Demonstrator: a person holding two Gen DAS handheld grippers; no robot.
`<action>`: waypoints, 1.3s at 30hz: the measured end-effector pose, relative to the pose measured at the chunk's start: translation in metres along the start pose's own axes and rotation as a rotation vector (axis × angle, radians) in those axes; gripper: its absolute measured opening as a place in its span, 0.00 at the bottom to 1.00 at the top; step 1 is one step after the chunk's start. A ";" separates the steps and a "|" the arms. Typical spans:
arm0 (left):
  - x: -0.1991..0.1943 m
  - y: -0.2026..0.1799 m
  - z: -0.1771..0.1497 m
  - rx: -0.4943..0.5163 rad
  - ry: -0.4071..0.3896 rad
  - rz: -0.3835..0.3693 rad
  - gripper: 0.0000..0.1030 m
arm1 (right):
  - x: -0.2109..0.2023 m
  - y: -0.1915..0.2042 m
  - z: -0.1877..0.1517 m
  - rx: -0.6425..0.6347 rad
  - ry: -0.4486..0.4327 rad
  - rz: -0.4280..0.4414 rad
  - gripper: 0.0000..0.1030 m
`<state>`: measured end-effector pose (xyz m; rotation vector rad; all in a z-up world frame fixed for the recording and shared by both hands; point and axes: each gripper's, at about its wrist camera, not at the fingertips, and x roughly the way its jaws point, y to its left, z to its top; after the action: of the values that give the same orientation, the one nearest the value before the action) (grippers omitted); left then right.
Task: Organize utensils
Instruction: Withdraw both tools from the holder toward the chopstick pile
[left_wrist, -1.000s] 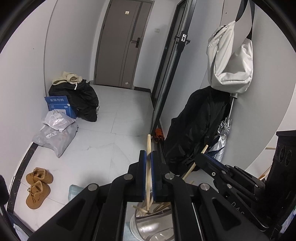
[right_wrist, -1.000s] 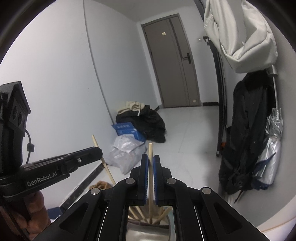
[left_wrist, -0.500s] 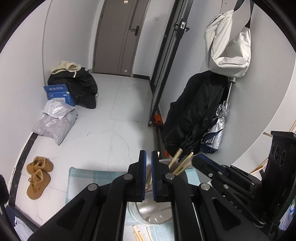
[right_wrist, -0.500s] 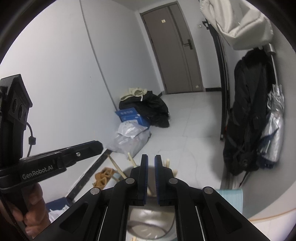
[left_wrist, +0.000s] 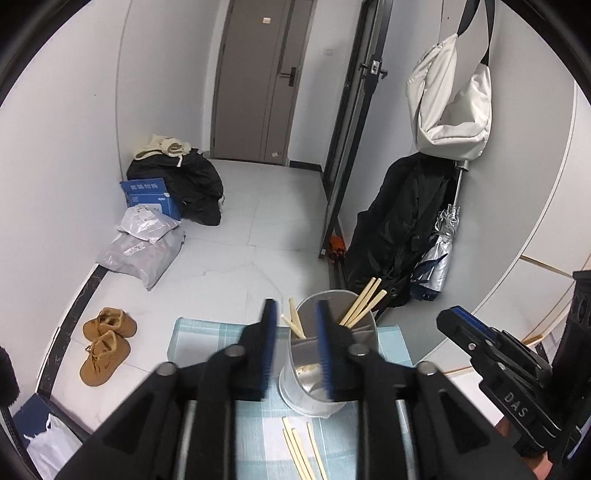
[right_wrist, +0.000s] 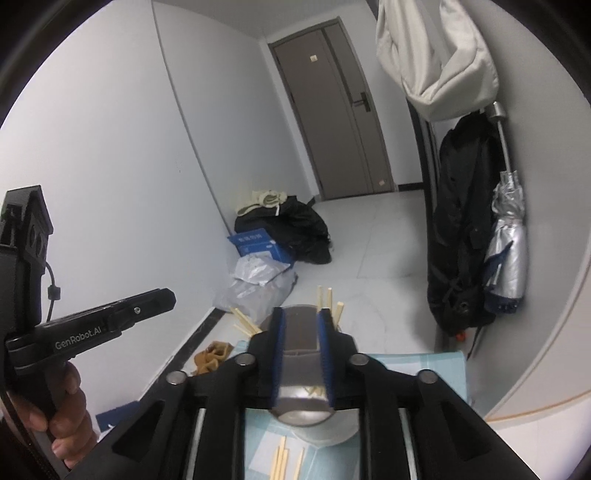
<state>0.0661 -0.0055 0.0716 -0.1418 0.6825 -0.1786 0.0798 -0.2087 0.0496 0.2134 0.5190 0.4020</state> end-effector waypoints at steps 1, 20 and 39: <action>-0.005 -0.001 -0.003 0.003 -0.011 0.008 0.27 | -0.005 0.002 -0.002 -0.001 -0.006 -0.006 0.24; -0.043 -0.003 -0.055 -0.002 -0.106 0.051 0.78 | -0.065 0.008 -0.057 0.015 -0.061 -0.063 0.70; -0.010 0.017 -0.113 -0.026 -0.056 0.101 0.87 | -0.051 -0.001 -0.118 -0.011 0.040 -0.162 0.82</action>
<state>-0.0118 0.0049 -0.0119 -0.1364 0.6345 -0.0687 -0.0213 -0.2198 -0.0285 0.1517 0.5694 0.2513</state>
